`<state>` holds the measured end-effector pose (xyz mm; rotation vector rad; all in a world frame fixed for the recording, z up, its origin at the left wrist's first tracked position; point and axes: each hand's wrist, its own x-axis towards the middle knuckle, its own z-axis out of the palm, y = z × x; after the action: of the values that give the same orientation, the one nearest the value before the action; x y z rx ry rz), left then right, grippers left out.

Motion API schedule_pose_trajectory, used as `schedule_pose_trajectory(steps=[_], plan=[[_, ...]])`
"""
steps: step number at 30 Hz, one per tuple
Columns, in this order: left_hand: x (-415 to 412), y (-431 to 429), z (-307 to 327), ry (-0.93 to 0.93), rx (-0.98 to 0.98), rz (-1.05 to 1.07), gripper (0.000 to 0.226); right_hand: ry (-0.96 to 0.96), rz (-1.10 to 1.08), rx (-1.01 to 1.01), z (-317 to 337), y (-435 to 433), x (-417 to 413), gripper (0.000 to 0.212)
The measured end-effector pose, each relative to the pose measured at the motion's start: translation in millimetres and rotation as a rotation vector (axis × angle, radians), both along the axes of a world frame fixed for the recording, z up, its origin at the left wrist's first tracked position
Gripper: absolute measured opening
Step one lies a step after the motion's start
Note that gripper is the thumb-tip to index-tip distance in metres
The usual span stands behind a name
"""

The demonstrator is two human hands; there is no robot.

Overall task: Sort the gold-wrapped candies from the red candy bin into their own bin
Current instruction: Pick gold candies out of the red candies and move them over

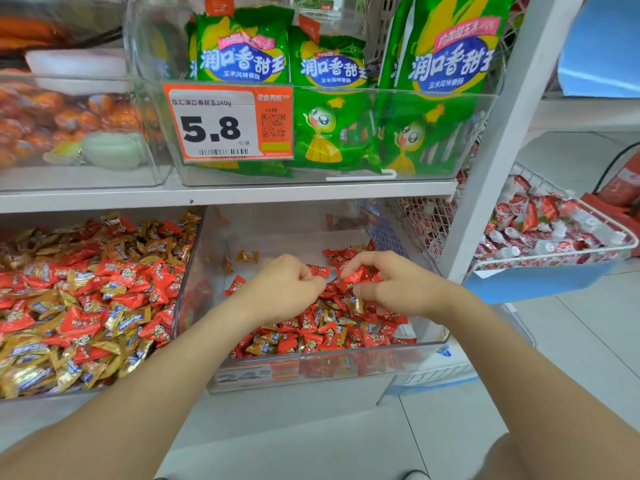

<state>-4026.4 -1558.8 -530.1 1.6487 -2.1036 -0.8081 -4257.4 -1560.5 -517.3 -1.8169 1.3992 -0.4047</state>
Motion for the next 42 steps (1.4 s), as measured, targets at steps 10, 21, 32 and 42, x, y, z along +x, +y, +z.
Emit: schedule_pose_trajectory(steps=[10, 21, 32, 42], plan=[[11.0, 0.6, -19.5, -0.381, 0.048, -0.198, 0.048, 0.014, -0.033, 0.113, 1.9, 4.6, 6.3, 0.019], [4.1, -4.7, -13.8, -0.316, -0.111, -0.09, 0.034, 0.324, -0.021, -0.212, -1.6, -6.6, 8.5, 0.018], [-14.6, -37.0, -26.4, -0.247, -0.075, -0.315, 0.044, 0.553, 0.056, -0.24, -22.7, -34.4, 17.3, 0.023], [-21.0, -55.5, -42.1, -0.362, -0.042, -0.341, 0.015, 0.643, 0.256, -0.094, -34.2, -32.3, 30.8, 0.032]])
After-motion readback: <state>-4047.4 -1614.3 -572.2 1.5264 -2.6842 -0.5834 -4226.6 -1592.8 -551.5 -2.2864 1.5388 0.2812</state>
